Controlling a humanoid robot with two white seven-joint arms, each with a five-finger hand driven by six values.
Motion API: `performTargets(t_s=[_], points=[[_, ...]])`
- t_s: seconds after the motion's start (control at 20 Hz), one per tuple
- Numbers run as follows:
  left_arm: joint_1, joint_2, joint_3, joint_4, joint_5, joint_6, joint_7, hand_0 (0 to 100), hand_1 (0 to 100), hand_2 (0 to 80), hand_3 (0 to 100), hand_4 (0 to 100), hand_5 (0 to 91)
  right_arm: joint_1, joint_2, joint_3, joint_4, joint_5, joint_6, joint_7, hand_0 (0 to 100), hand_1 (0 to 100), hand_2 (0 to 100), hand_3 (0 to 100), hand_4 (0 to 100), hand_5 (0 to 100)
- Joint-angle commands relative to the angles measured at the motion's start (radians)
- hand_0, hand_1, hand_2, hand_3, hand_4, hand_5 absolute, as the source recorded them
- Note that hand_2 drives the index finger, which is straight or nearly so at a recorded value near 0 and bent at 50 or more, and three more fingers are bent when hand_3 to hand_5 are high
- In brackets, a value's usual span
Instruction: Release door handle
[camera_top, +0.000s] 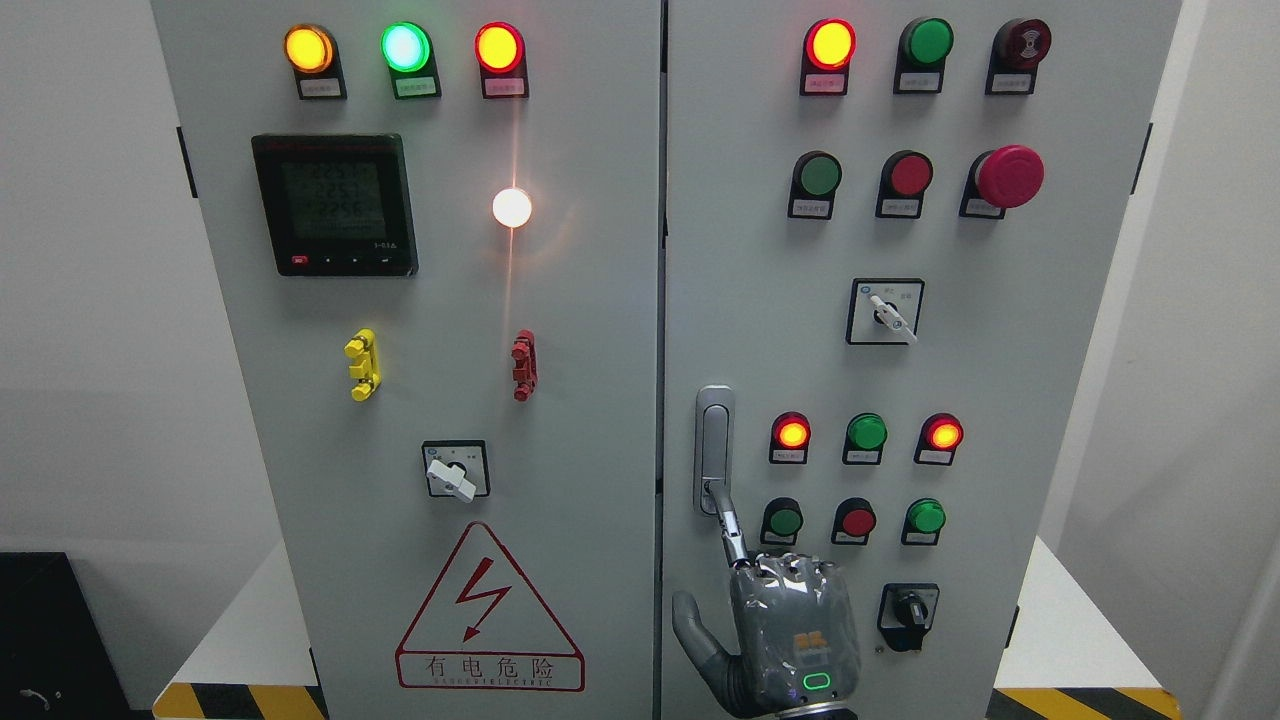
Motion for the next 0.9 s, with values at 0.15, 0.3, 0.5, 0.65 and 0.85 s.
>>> performTargets(t_s=[0.15, 0.3, 0.5, 0.65, 0.85], points=[[0.009, 0.0, 0.0, 0.0, 0.0, 0.0, 0.0, 12, 56, 0.0, 0, 0, 0.0, 0.002, 0.0, 0.004, 0.035, 0.0, 0.001, 0.0, 45, 33, 4, 100, 100, 100], [0.009, 0.001, 0.0, 0.0, 0.0, 0.0, 0.0, 12, 56, 0.0, 0, 0, 0.0, 0.004, 0.001, 0.004, 0.037, 0.0, 0.001, 0.0, 45, 33, 5, 100, 100, 100], [0.009, 0.0, 0.0, 0.0, 0.0, 0.0, 0.0, 12, 56, 0.0, 0, 0, 0.0, 0.004, 0.0, 0.004, 0.041, 0.0, 0.001, 0.0, 45, 33, 5, 100, 100, 100], [0.009, 0.0, 0.0, 0.0, 0.0, 0.0, 0.0, 12, 56, 0.0, 0, 0, 0.0, 0.005, 0.001, 0.004, 0.044, 0.0, 0.001, 0.0, 45, 33, 5, 100, 100, 100], [0.009, 0.0, 0.0, 0.0, 0.0, 0.0, 0.0, 12, 56, 0.0, 0, 0, 0.0, 0.01, 0.0, 0.002, 0.044, 0.0, 0.001, 0.0, 45, 33, 5, 100, 100, 100]])
